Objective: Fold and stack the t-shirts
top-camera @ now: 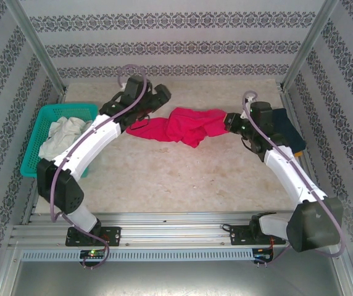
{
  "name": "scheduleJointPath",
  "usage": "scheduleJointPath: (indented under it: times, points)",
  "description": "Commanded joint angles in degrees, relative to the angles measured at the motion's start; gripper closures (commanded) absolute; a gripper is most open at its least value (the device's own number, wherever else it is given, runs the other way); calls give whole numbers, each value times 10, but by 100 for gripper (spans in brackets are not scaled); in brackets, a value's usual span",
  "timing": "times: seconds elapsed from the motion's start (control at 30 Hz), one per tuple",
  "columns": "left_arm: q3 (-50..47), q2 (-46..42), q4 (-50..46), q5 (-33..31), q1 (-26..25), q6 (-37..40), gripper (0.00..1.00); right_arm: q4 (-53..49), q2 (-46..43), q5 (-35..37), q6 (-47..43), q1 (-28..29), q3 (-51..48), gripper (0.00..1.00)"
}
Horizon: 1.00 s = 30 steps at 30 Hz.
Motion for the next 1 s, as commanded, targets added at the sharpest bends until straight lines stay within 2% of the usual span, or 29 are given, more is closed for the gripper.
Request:
scheduleJointPath:
  times: [0.0, 0.13, 0.27, 0.4, 0.57, 0.7, 0.83, 0.97]
  points:
    - [-69, -14, 11, -39, 31, -32, 0, -29, -39, 36, 8, -22, -23, 100]
    - [-57, 26, -40, -55, 65, -26, 0, -59, -70, 48, 7, -39, -49, 100]
    - [52, 124, -172, -92, 92, -12, 0, -71, -94, 38, 19, -41, -74, 100]
    - [139, 218, -237, -104, 115, -9, 1, -73, -110, 39, 30, -41, -90, 100]
    - [236, 319, -282, -71, 135, -14, 17, -78, -113, 43, 26, -41, -91, 100]
    - [363, 415, -368, -66, 138, -26, 33, -77, -105, 38, 23, -41, -87, 100]
    - [487, 506, -456, -58, 145, -33, 45, -73, -96, 35, 24, -41, -83, 100]
    - [519, 541, -477, -54, 153, -41, 49, -71, -88, 33, 19, -41, -78, 100]
